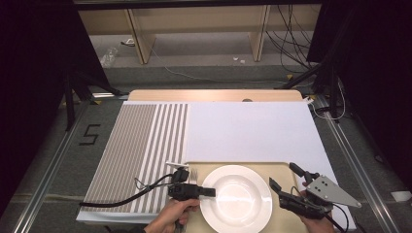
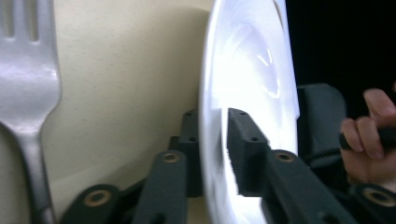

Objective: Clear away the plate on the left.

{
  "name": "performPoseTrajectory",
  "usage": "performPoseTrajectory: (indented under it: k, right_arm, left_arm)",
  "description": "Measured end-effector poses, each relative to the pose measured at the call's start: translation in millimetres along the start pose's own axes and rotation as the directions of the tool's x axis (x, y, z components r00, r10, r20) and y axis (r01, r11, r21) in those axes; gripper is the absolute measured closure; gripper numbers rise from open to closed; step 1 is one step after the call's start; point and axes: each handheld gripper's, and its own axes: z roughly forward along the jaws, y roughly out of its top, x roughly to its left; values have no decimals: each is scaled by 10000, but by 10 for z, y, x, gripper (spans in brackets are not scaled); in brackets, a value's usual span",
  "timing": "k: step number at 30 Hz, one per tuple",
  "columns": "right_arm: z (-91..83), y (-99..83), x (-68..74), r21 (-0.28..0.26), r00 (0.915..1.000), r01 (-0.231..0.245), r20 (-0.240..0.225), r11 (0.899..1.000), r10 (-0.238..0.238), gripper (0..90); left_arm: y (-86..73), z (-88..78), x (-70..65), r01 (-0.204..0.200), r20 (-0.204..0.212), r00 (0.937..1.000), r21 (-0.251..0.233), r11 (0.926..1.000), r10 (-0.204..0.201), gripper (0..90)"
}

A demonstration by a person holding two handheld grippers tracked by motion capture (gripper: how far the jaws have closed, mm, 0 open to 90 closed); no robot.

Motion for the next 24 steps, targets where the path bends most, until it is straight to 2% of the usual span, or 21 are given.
performPoseTrajectory:
  k: [6, 9, 15, 20, 24]
  right_arm:
    - [-2, 0, 5, -15, 10000, -11, 6, 10000, 11, 223]
    - [-2, 0, 3, -15, 10000, -1, 7, 10000, 1, 223]
    - [-2, 0, 5, -14, 10000, 40, 9, 10000, -40, 223]
    - [-1, 2, 6, -59, 10000, 53, 1, 10000, -53, 222]
    - [-3, 1, 6, -38, 10000, 24, -1, 10000, -24, 223]
  left_arm:
    - [-3, -15, -20, 8, 33, 10000, 217, 9998, -8, 539]
    - [7, -68, -62, -226, 56, 9997, 214, 9995, 225, 454]
    - [8, -250, -172, -898, -392, 9953, -232, 9957, 889, 321]
    - [28, -381, -240, -1613, -661, 9854, -685, 9845, 1569, 291]
    - [49, -475, -278, -2281, -845, 9720, -1131, 9670, 2194, 287]
